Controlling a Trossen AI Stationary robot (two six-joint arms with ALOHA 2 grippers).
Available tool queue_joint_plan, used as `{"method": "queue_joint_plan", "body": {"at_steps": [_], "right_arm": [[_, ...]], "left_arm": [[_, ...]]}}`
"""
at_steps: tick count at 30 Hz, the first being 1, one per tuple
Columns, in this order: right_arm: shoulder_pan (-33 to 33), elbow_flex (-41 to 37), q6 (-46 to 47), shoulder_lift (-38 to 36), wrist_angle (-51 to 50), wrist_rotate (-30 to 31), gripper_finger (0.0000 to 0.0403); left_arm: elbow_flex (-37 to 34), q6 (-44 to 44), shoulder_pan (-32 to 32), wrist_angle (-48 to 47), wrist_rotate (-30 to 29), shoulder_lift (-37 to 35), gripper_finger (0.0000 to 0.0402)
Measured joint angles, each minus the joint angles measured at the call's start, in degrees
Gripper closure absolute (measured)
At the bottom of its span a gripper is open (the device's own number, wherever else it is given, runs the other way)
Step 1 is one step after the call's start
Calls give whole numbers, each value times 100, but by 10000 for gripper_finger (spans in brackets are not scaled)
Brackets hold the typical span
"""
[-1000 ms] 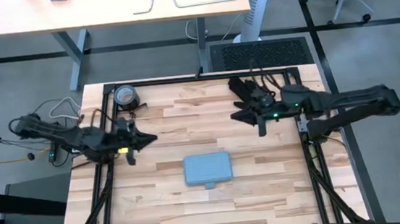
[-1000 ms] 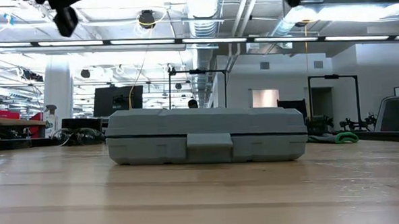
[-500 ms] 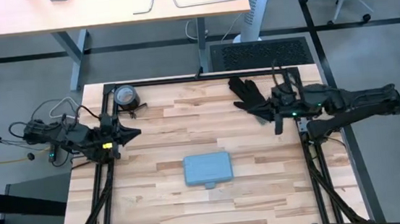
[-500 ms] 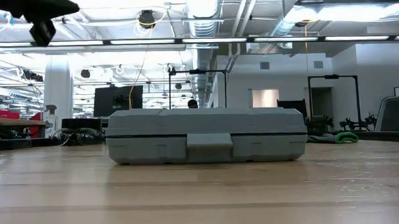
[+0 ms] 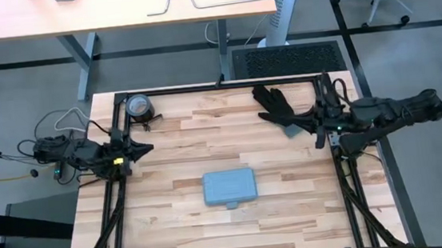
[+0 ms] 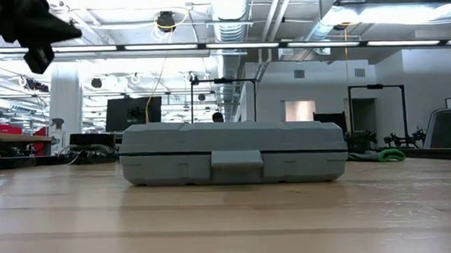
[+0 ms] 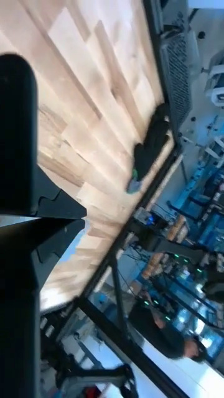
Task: Prefit tool cases
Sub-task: Return to Home Position
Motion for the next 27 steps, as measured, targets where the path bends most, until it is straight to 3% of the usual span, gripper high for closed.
{"method": "queue_joint_plan", "body": {"at_steps": [18,27], "right_arm": [[1278,-2208,606,-820,1672,1863,396],[1079,-3640,659,-1297,3110,1481,396]], "left_arm": [[-1341,-277,-2,1704,416,12,401],[-1884,-415,145,2746,1142,21,401]]}}
